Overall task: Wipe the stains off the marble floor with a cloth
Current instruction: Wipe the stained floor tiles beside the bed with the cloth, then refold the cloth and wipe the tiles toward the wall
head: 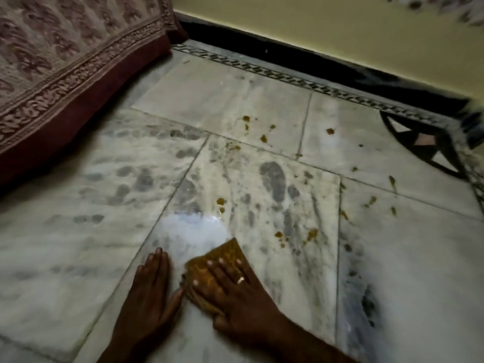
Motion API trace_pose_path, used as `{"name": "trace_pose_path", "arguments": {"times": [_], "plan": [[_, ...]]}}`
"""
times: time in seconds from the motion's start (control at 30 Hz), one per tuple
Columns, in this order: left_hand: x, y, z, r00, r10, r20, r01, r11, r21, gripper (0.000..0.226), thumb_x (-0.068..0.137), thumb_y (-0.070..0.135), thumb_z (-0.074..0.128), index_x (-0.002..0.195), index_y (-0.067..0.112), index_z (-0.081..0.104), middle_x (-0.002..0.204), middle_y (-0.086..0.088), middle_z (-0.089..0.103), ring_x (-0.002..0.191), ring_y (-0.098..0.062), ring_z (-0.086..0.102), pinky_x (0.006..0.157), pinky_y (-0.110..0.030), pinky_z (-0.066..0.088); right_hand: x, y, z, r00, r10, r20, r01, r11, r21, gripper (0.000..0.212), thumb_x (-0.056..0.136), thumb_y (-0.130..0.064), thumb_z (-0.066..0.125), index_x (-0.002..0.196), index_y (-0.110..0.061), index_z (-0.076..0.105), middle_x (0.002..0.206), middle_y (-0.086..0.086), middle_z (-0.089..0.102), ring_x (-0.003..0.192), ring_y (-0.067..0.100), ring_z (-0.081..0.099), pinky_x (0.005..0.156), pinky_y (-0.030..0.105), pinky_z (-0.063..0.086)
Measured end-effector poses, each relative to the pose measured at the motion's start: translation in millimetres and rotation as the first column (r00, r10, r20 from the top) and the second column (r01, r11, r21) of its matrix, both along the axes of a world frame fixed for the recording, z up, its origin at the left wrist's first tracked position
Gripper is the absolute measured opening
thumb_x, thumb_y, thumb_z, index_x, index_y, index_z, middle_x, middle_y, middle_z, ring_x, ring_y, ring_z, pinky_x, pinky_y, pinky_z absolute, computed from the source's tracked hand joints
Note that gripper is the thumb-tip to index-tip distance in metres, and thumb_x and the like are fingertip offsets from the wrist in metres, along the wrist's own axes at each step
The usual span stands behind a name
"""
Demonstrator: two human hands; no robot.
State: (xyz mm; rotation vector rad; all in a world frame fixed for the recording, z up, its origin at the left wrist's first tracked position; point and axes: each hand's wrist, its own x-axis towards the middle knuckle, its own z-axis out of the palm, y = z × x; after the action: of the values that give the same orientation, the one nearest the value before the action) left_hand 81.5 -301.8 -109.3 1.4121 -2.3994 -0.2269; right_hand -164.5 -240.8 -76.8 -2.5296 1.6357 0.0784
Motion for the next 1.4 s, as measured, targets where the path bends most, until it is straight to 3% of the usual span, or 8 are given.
{"name": "trace_pose_path", "arguments": {"times": [0.23, 0.43, 0.8, 0.93, 1.03, 1.17, 1.27, 1.4], "plan": [[-62, 19, -1, 0.987, -0.158, 0.003, 0.157, 0.983, 0.100, 0.083, 0.101, 0.064, 0.026, 0.150, -0.001, 0.040, 0.160, -0.017, 0.035, 0.147, -0.029, 0.032, 0.122, -0.035, 0.012, -85, 71, -1, 0.962, -0.272, -0.027, 0.272, 0.962, -0.006, 0.086, 0.083, -0.054, 0.054, 0.161, -0.036, 0.025, 0.165, 0.007, 0.032, 0.148, 0.032, 0.040, 0.114, 0.051, 0.027], [-102, 38, 0, 0.969, -0.246, -0.025, 0.247, 0.964, 0.103, 0.080, 0.101, 0.063, 0.028, 0.155, 0.004, 0.033, 0.165, -0.013, 0.026, 0.152, -0.024, 0.022, 0.123, -0.034, 0.010, -89, 84, 10, 0.807, -0.591, 0.024, 0.590, 0.807, 0.018, 0.085, 0.078, -0.048, 0.050, 0.160, -0.030, 0.031, 0.163, 0.010, 0.038, 0.147, 0.031, 0.032, 0.110, 0.053, 0.027], [-124, 82, 12, 0.932, -0.349, -0.095, 0.362, 0.906, 0.221, 0.065, 0.108, 0.047, 0.023, 0.150, 0.002, 0.042, 0.160, -0.013, 0.037, 0.151, -0.019, 0.024, 0.122, -0.033, 0.016, -77, 133, 4, 0.955, -0.190, 0.230, 0.191, 0.981, 0.014, 0.083, 0.070, -0.047, 0.059, 0.148, -0.019, 0.051, 0.151, -0.001, 0.055, 0.144, 0.019, 0.046, 0.117, 0.040, 0.030], [-136, 87, 33, 0.921, -0.319, -0.224, 0.383, 0.848, 0.367, 0.067, 0.105, 0.060, 0.016, 0.155, 0.019, 0.036, 0.162, 0.004, 0.032, 0.151, -0.005, 0.021, 0.123, -0.023, 0.010, -91, 119, 41, 0.719, -0.504, 0.479, 0.440, 0.863, 0.247, 0.060, 0.081, -0.048, 0.051, 0.135, -0.027, 0.061, 0.124, -0.003, 0.073, 0.111, 0.007, 0.059, 0.094, 0.013, 0.042], [-152, 81, 58, 0.910, -0.225, -0.348, 0.388, 0.760, 0.522, 0.060, 0.095, 0.070, 0.020, 0.149, 0.045, 0.021, 0.160, 0.024, 0.022, 0.149, 0.007, 0.018, 0.124, -0.021, 0.009, -108, 106, 61, 0.486, -0.642, 0.593, 0.443, 0.766, 0.466, 0.053, 0.079, -0.053, 0.052, 0.123, -0.029, 0.072, 0.113, -0.010, 0.073, 0.101, 0.000, 0.064, 0.086, 0.016, 0.046], [-169, 69, 87, 0.898, -0.257, -0.356, 0.427, 0.703, 0.569, 0.067, 0.083, 0.065, 0.022, 0.147, 0.045, 0.019, 0.161, 0.016, 0.024, 0.149, 0.001, 0.021, 0.123, -0.021, 0.016, -123, 93, 84, 0.389, -0.661, 0.642, 0.369, 0.750, 0.549, 0.031, 0.090, -0.025, 0.061, 0.101, -0.053, 0.072, 0.103, -0.018, 0.075, 0.100, 0.003, 0.069, 0.091, 0.024, 0.053], [-176, 63, 99, 0.894, -0.294, -0.339, 0.445, 0.680, 0.583, 0.076, 0.083, 0.064, 0.030, 0.153, 0.037, 0.026, 0.161, 0.009, 0.034, 0.145, -0.003, 0.032, 0.117, -0.017, 0.023, -130, 85, 90, 0.245, -0.710, 0.661, 0.334, 0.701, 0.630, 0.028, 0.094, -0.007, 0.063, 0.108, -0.027, 0.079, 0.107, 0.006, 0.078, 0.102, 0.024, 0.073, 0.093, 0.038, 0.056], [-182, 56, 120, 0.893, -0.207, -0.399, 0.426, 0.674, 0.604, 0.082, 0.073, 0.059, 0.047, 0.148, 0.028, 0.048, 0.144, 0.004, 0.057, 0.130, -0.010, 0.054, 0.109, -0.029, 0.043, -134, 75, 101, 0.088, -0.744, 0.662, 0.319, 0.650, 0.689, 0.020, 0.096, 0.000, 0.060, 0.107, -0.008, 0.074, 0.098, 0.017, 0.075, 0.087, 0.023, 0.071, 0.080, 0.034, 0.057]]}}
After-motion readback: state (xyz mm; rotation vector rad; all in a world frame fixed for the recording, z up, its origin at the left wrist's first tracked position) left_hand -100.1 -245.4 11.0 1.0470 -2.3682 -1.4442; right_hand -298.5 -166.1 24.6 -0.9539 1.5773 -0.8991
